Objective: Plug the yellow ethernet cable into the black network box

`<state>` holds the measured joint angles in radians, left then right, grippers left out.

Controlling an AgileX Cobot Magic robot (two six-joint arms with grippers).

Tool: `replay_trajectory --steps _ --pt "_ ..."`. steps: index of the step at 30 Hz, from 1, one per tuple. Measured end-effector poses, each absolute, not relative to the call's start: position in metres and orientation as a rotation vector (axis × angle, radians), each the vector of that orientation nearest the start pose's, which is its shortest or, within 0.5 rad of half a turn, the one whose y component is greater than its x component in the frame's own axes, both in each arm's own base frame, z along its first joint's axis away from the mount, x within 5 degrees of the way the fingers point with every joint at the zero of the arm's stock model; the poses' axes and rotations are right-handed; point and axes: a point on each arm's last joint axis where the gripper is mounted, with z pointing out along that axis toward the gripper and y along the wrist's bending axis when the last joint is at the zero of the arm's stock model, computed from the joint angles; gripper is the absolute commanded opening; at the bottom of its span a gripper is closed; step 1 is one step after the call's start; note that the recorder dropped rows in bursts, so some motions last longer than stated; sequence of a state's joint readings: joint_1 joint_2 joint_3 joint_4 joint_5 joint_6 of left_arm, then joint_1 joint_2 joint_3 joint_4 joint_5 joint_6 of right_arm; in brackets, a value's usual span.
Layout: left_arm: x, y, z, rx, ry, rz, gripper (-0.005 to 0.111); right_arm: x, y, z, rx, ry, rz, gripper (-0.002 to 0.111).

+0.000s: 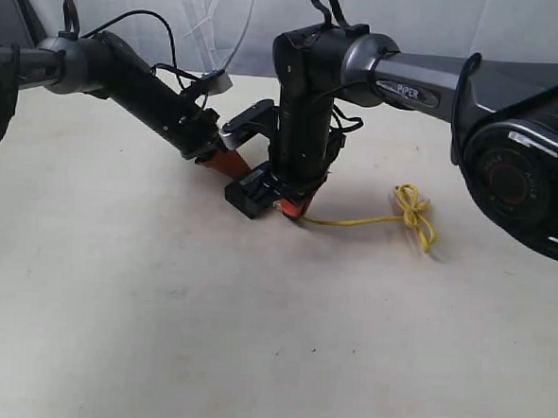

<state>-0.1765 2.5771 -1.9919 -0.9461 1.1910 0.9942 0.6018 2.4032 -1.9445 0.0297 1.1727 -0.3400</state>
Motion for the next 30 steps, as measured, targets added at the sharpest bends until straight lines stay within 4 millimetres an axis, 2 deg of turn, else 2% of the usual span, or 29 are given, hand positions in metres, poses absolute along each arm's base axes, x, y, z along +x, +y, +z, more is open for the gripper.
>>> replay_trajectory --steps 30 --pt "0.4757 -0.1547 0.0814 0.962 2.488 -1.178 0.000 0.3933 0.2693 0.1245 -1.445 2.790 -0.014 -0.001"
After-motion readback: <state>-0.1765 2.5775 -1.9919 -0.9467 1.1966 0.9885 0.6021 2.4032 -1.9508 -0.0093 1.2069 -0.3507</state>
